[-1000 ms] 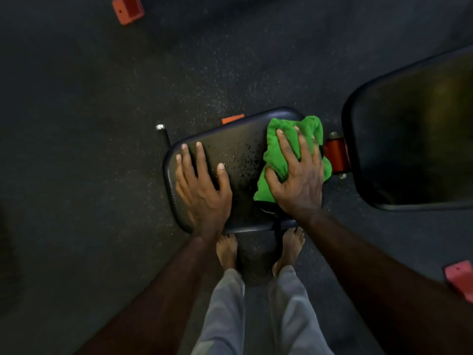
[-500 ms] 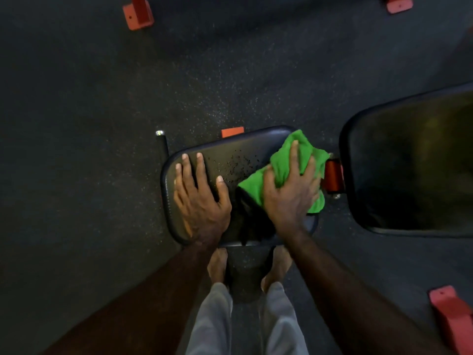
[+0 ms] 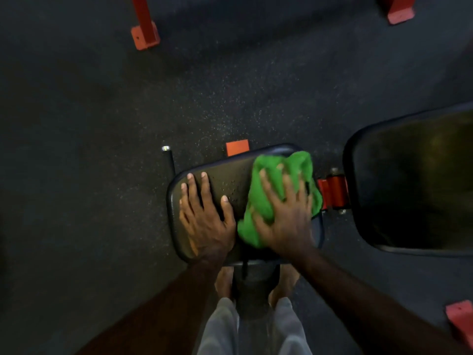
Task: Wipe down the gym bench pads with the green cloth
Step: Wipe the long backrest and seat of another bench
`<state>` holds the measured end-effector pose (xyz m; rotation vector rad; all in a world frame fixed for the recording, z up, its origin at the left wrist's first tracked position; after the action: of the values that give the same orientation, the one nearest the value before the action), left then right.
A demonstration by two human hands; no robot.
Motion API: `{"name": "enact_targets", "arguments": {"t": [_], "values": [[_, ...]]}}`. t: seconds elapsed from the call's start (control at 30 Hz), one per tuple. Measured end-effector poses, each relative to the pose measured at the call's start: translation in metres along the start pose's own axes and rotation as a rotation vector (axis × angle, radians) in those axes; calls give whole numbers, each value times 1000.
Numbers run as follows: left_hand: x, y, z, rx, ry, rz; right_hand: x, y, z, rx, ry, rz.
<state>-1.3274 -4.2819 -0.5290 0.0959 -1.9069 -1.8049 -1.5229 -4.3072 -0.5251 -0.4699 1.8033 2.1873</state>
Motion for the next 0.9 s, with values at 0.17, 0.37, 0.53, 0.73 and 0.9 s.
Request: {"name": "enact_targets", "arguments": {"t": [0.17,0.37,0.53,0.73,0.9], "values": [[1,0,2,-22,9,-11,17,11,-41,-99,415,159],[0,-2,2,-23,3,-4,6,9,-35,59,-179,-44],[1,2,2,-8,-1,-2,-3,6,-48,-162,558,184],[2,-1,2,-33,4,5,-3,5,-29,8,-98,2],[2,0,2,-12,2,3,-8,5,-47,-146,503,182]]}}
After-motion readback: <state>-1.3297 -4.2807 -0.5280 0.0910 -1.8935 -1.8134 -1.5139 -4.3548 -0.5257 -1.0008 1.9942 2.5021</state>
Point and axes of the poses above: each hand's wrist, its own z-axis away from the middle knuckle, its own y-axis out of the back of the hand, x = y × z, the point moved 10 cm from there along -z, towards the middle knuckle
